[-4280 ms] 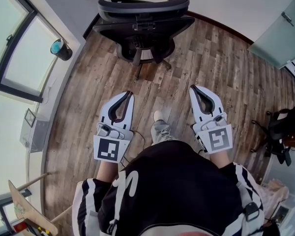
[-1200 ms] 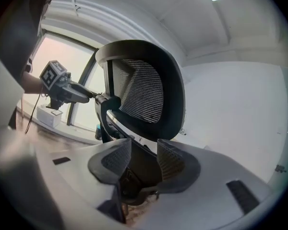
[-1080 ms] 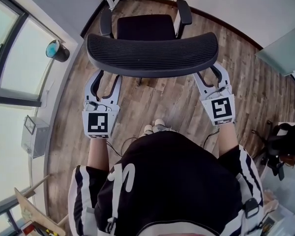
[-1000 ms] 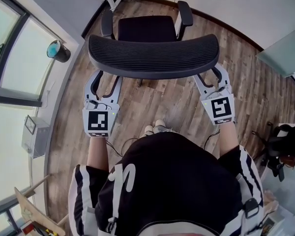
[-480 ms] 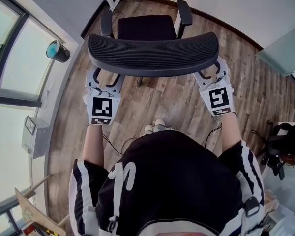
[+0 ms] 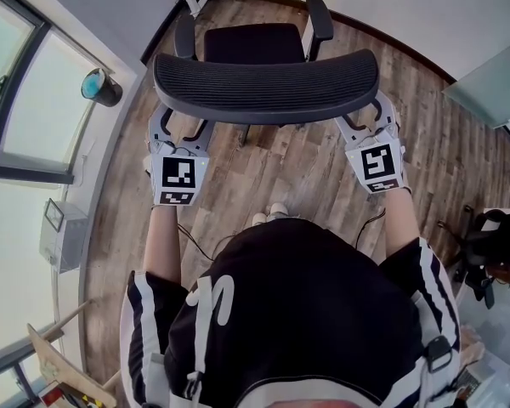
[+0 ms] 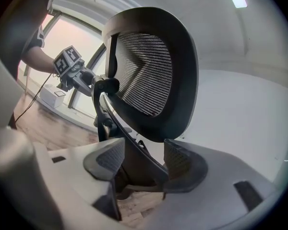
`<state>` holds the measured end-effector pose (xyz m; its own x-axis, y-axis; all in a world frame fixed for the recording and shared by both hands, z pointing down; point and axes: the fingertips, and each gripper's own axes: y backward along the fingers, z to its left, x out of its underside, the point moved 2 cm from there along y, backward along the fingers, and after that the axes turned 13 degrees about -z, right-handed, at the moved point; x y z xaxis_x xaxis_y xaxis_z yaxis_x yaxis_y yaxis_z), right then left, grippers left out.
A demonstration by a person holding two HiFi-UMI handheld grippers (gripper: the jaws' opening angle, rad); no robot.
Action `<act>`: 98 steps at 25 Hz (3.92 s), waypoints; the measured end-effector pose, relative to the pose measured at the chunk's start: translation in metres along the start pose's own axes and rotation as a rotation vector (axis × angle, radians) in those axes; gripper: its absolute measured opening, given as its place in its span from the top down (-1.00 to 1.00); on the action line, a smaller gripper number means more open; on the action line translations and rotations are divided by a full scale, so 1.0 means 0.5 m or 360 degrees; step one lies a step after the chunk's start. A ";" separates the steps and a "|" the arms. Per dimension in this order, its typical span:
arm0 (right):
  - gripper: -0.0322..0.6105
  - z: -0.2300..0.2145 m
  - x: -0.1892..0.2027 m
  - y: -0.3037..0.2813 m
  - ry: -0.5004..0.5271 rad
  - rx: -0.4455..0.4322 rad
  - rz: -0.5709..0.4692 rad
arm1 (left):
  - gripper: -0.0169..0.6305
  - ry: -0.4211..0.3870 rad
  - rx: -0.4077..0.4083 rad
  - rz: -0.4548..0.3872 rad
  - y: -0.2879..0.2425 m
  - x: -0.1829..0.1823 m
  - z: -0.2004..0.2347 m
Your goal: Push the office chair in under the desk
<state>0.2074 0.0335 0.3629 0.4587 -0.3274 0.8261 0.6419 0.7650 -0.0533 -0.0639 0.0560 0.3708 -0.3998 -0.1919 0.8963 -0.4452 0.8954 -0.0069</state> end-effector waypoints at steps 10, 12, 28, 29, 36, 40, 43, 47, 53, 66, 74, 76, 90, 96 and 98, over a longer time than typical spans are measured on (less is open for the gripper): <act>0.11 -0.052 -0.013 0.006 -0.0077 0.0108 -0.0031 | 0.03 0.0091 0.0019 -0.0062 -0.005 -0.024 0.026; 0.09 -0.060 -0.024 0.001 -0.0127 0.0096 -0.0053 | -0.02 0.0126 0.0040 -0.0082 0.001 -0.027 0.028; 0.02 -0.081 -0.058 0.001 -0.0215 0.0008 -0.0104 | -0.09 0.0212 0.0044 -0.0290 0.008 -0.116 0.094; 0.02 -0.084 -0.062 -0.001 -0.0228 0.0016 -0.0117 | -0.09 0.0210 0.0044 -0.0302 0.007 -0.123 0.095; 0.01 -0.105 -0.074 0.001 -0.0336 0.0012 -0.0174 | -0.09 0.0354 -0.0003 -0.0389 -0.007 -0.151 0.109; 0.01 -0.108 -0.112 -0.015 -0.0447 0.0068 -0.0291 | -0.09 0.0312 -0.0033 -0.0353 -0.007 -0.148 0.127; 0.02 -0.133 -0.115 -0.025 -0.0418 0.0141 -0.0307 | -0.09 0.0333 -0.0089 -0.0363 -0.036 -0.159 0.125; 0.02 -0.133 -0.115 -0.042 -0.0383 0.0217 -0.0288 | -0.09 0.0323 -0.0104 -0.0355 -0.053 -0.161 0.129; 0.02 -0.141 -0.108 -0.055 -0.0361 0.0230 -0.0285 | -0.10 0.0324 -0.0211 -0.0355 -0.069 -0.159 0.130; 0.03 -0.170 -0.082 -0.055 -0.0413 0.0311 -0.0281 | -0.10 0.0324 -0.0314 -0.0307 -0.087 -0.169 0.102; 0.03 -0.193 -0.068 -0.050 -0.0421 0.0295 -0.0265 | -0.10 0.0329 -0.0374 -0.0283 -0.097 -0.180 0.081; 0.03 -0.197 -0.064 -0.051 -0.0421 0.0289 -0.0266 | -0.10 0.0334 -0.0388 -0.0275 -0.101 -0.181 0.077; 0.03 -0.209 -0.057 -0.059 -0.0424 0.0289 -0.0275 | -0.10 0.0341 -0.0447 -0.0267 -0.114 -0.181 0.078; 0.05 -0.211 -0.053 -0.074 -0.0428 0.0278 -0.0255 | -0.10 0.0357 -0.0436 -0.0244 -0.130 -0.170 0.090; 0.05 -0.212 -0.052 -0.078 -0.0424 0.0282 -0.0257 | -0.10 0.0357 -0.0431 -0.0245 -0.135 -0.168 0.095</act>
<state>0.2356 -0.0469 0.2838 0.1688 -0.3138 0.9344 0.5658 0.8071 0.1688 -0.0384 -0.0076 0.2750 -0.1460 -0.2664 0.9527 -0.2466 0.9424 0.2258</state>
